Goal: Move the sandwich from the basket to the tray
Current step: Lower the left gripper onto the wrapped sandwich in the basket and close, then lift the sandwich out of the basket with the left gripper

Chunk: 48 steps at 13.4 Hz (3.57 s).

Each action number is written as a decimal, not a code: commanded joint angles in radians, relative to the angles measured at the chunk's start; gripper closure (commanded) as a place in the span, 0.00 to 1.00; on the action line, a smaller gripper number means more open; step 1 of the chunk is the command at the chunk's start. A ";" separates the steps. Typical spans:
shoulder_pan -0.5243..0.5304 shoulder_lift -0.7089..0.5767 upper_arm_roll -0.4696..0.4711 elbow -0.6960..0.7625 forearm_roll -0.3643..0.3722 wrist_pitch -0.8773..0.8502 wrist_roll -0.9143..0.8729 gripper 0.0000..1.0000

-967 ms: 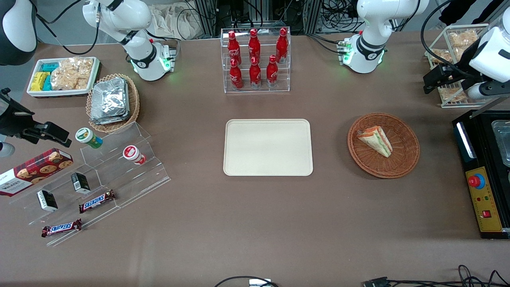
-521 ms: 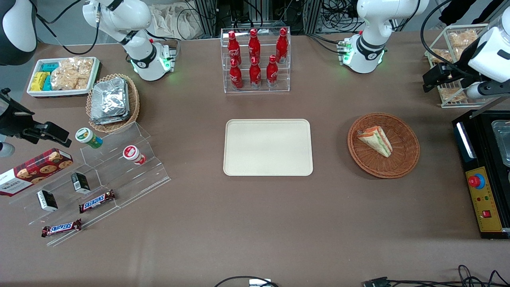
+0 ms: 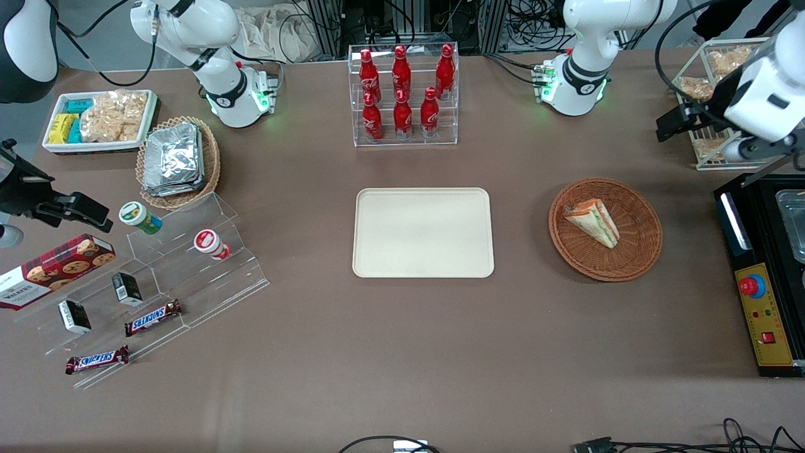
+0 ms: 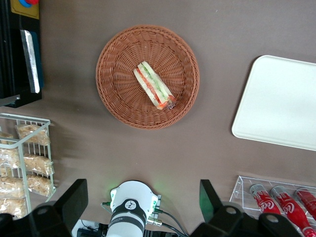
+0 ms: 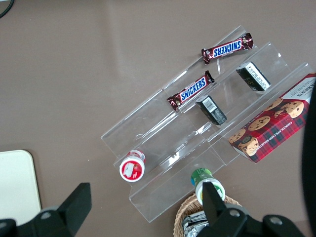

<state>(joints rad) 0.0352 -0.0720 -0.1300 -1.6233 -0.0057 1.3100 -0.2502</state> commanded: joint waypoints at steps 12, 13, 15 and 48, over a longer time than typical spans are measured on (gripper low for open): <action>0.055 0.234 0.013 -0.587 0.001 0.764 -0.078 0.00; 0.055 0.260 0.012 -0.589 0.003 0.791 -0.108 0.00; 0.051 0.307 0.012 -0.589 0.004 0.813 -0.162 0.00; -0.075 0.368 -0.349 0.197 -0.002 0.178 -0.578 1.00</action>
<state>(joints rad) 0.0154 0.2131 -0.4756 -1.4915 -0.0105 1.4578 -0.7147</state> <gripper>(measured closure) 0.846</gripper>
